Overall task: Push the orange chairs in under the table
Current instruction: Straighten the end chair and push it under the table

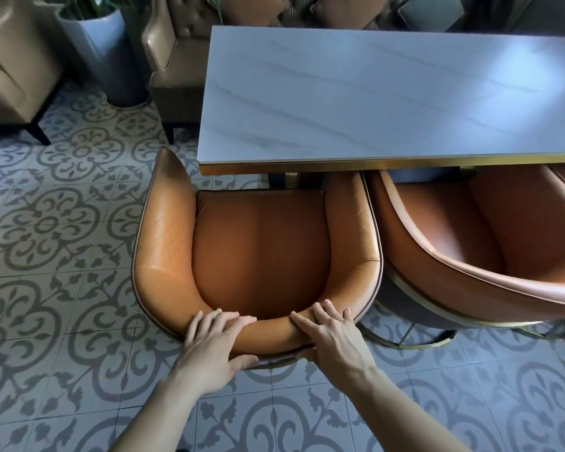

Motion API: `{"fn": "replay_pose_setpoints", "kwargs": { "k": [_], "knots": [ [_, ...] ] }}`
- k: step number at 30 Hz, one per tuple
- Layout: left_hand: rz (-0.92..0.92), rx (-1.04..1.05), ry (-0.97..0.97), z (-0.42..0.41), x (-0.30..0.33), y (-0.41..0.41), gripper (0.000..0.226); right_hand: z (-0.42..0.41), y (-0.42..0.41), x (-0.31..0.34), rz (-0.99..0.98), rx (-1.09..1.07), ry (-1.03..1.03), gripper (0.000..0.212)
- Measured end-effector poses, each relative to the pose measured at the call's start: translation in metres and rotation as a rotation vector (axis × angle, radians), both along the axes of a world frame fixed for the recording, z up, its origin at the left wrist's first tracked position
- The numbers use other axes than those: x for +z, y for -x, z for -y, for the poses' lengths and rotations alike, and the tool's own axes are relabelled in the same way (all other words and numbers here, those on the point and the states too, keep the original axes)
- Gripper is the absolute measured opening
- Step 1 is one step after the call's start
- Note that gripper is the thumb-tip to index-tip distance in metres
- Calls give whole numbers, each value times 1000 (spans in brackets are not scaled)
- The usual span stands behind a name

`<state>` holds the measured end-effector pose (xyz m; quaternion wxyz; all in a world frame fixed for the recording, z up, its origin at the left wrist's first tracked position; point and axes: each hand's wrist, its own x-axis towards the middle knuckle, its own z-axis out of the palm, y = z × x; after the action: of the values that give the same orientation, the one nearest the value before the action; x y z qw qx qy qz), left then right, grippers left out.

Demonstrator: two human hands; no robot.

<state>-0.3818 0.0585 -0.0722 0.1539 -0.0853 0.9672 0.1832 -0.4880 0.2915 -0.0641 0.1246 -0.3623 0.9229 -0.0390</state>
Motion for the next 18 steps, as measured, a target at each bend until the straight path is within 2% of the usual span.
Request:
{"fn": "replay_pose_setpoints", "kwargs": {
  "k": [7, 11, 13, 18],
  "knots": [
    [-12, -9, -73, 0, -11, -41, 64, -8, -38, -22, -19, 53, -47, 90],
    [28, -20, -88, 6, -9, -35, 65, -5, -32, -15, -28, 41, -45, 74],
    [37, -20, -91, 8, -8, -35, 66, -3, -35, -8, 42, 10, -33, 67],
    [0, -20, -68, 7, -9, -38, 69, -3, -52, -11, 28, -46, -17, 72]
  ]
}}
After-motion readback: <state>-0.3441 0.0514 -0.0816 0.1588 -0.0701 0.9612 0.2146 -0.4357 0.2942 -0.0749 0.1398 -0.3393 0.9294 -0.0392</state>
